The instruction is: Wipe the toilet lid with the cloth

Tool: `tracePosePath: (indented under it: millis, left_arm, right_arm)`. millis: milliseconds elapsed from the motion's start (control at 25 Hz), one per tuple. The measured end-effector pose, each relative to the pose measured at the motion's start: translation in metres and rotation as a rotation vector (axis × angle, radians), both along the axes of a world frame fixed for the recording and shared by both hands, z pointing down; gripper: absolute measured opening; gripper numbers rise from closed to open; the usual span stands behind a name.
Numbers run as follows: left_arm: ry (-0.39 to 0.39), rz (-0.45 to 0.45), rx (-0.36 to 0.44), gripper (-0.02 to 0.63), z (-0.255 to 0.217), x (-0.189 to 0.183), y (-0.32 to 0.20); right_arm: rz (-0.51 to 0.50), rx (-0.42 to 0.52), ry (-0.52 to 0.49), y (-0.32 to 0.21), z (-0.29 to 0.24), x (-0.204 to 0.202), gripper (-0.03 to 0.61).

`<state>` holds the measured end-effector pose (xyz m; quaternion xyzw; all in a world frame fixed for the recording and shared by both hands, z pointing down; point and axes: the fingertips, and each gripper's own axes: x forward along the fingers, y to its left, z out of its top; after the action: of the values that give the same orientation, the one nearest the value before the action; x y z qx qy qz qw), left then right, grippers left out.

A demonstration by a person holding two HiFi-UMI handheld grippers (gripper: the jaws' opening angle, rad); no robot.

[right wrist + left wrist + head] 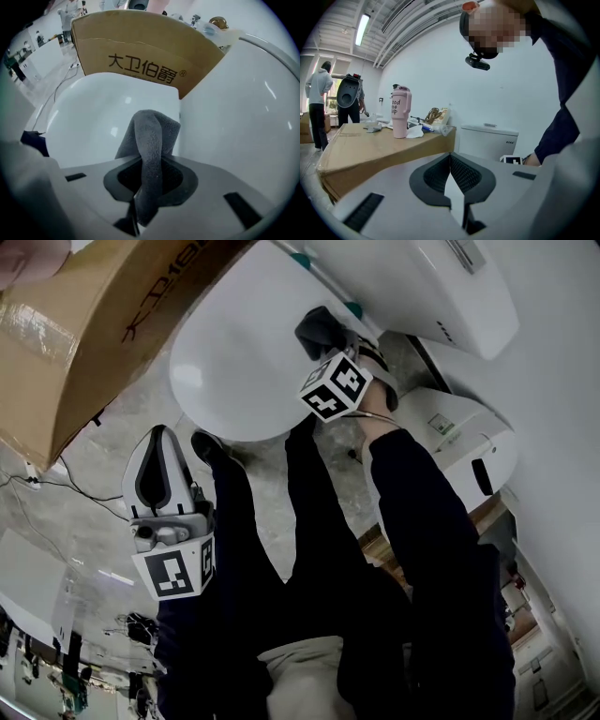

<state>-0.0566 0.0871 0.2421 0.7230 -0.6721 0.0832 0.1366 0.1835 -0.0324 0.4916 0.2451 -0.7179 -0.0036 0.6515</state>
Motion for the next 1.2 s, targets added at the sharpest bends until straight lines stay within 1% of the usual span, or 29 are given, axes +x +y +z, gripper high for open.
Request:
tracePosePath:
  millis: [120, 240, 320, 480, 600, 720, 920, 1040, 1200]
  left_arm:
    - [-0.003, -0.029, -0.008, 0.015, 0.001, -0.003, -0.001]
    - [-0.007, -0.042, -0.008, 0.015, 0.001, -0.001, -0.005]
    - [-0.010, -0.041, -0.009, 0.015, 0.001, 0.001, -0.007]
    - [-0.008, -0.045, -0.018, 0.015, 0.005, 0.000, -0.011]
    - [0.002, -0.051, -0.020, 0.015, 0.007, -0.001, -0.013]
    - [0.007, -0.039, -0.018, 0.015, 0.007, 0.000, -0.017]
    - [0.013, -0.001, -0.010, 0.015, 0.003, 0.006, -0.018]
    - [0.014, 0.001, -0.011, 0.015, 0.003, 0.000, -0.013]
    - [0.007, -0.001, -0.011, 0.015, 0.002, -0.013, -0.005]
  right_arm:
    - [-0.049, 0.086, 0.066, -0.038, 0.002, 0.006, 0.066]
    - [-0.105, 0.150, 0.126, -0.059, 0.013, 0.010, 0.066]
    - [-0.112, 0.187, 0.154, -0.071, 0.016, 0.013, 0.066]
    - [-0.132, 0.245, 0.183, -0.080, 0.022, 0.008, 0.066]
    - [-0.126, 0.287, 0.201, -0.078, 0.022, 0.006, 0.064]
    - [-0.101, 0.272, 0.198, -0.069, 0.025, 0.001, 0.064]
    - [-0.095, 0.230, 0.176, -0.041, 0.029, -0.013, 0.064]
    - [-0.090, 0.184, 0.153, -0.012, 0.037, -0.025, 0.064]
    - [-0.102, 0.150, 0.143, 0.023, 0.038, -0.046, 0.064]
